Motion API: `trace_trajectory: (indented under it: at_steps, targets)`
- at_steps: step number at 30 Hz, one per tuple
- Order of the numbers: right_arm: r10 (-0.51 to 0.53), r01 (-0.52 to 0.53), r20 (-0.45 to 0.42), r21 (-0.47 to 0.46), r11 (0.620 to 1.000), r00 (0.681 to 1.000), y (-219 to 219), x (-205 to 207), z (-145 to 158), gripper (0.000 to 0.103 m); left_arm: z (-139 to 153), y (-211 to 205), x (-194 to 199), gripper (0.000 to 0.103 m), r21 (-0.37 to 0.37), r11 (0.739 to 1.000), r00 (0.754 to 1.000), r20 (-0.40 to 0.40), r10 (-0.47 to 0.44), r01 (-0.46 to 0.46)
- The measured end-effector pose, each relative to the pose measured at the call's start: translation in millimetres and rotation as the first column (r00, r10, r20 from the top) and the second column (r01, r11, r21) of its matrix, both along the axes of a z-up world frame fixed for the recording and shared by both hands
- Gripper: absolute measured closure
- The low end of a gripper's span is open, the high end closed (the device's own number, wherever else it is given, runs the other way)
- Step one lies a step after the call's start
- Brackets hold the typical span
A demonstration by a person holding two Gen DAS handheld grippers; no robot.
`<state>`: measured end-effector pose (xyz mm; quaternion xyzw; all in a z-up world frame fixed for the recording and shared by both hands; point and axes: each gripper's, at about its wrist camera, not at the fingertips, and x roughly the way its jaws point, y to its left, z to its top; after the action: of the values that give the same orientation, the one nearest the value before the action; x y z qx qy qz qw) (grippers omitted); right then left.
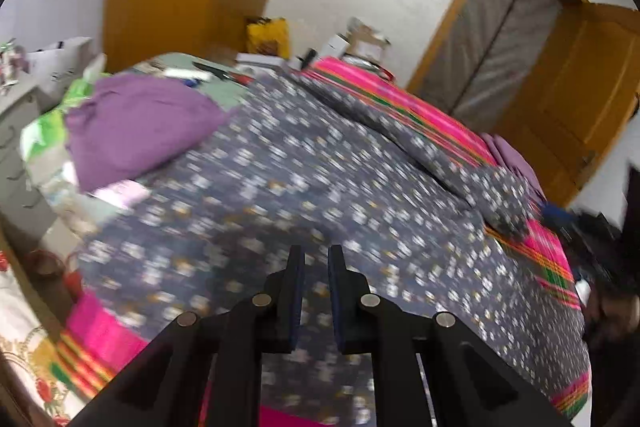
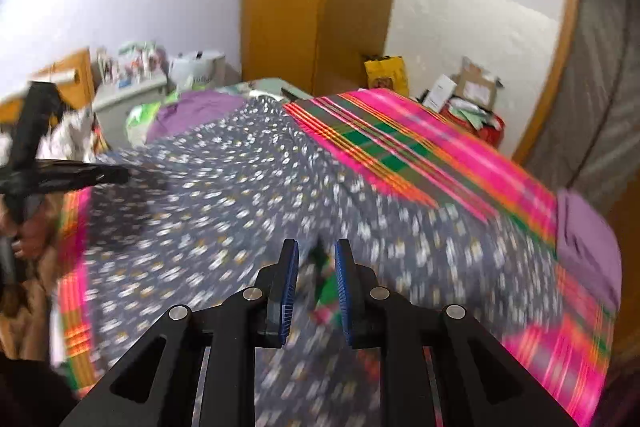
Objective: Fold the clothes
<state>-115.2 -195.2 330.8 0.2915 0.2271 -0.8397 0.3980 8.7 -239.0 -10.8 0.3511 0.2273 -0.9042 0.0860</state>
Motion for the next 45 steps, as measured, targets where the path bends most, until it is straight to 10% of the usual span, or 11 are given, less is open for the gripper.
trace_trajectory:
  at_steps: [10, 12, 23, 33, 39, 45]
  targets:
    - [0.049, -0.071, 0.149, 0.143, 0.987, 0.988, -48.4, -80.6, -52.1, 0.084, -12.3, 29.7, -11.9, 0.092, 0.034, 0.993, 0.994, 0.012, -0.110, 0.110]
    - [0.055, -0.071, 0.146, 0.105, 0.992, 0.988, -45.0, -86.2, -46.7, 0.101, -12.3, 32.9, -14.6, 0.092, 0.029, 0.992, 0.992, 0.010, -0.122, 0.122]
    - [-0.110, 0.112, -0.025, 0.075, 0.991, 0.994, -59.9, -176.7, 3.1, 0.101, -27.0, 39.9, -30.3, 0.092, 0.037, 0.987, 0.987, 0.030, -0.158, 0.157]
    - [-0.178, 0.162, 0.047, 0.231, 0.959, 0.983, -90.9, -237.6, -48.6, 0.095, -28.0, 40.8, -30.6, 0.092, 0.031, 0.986, 0.986, 0.031, -0.162, 0.161]
    - [-0.205, 0.210, 0.135, -0.024, 0.978, 0.970, -24.2, -228.1, 1.4, 0.070, -23.5, 44.2, -32.4, 0.092, 0.025, 0.987, 0.986, 0.041, -0.159, 0.159]
    - [-0.274, 0.285, 0.110, -0.112, 0.952, 0.956, 70.9, -196.1, 30.0, 0.066, -13.8, 62.0, -32.1, 0.092, 0.015, 0.981, 0.981, 0.020, -0.195, 0.194]
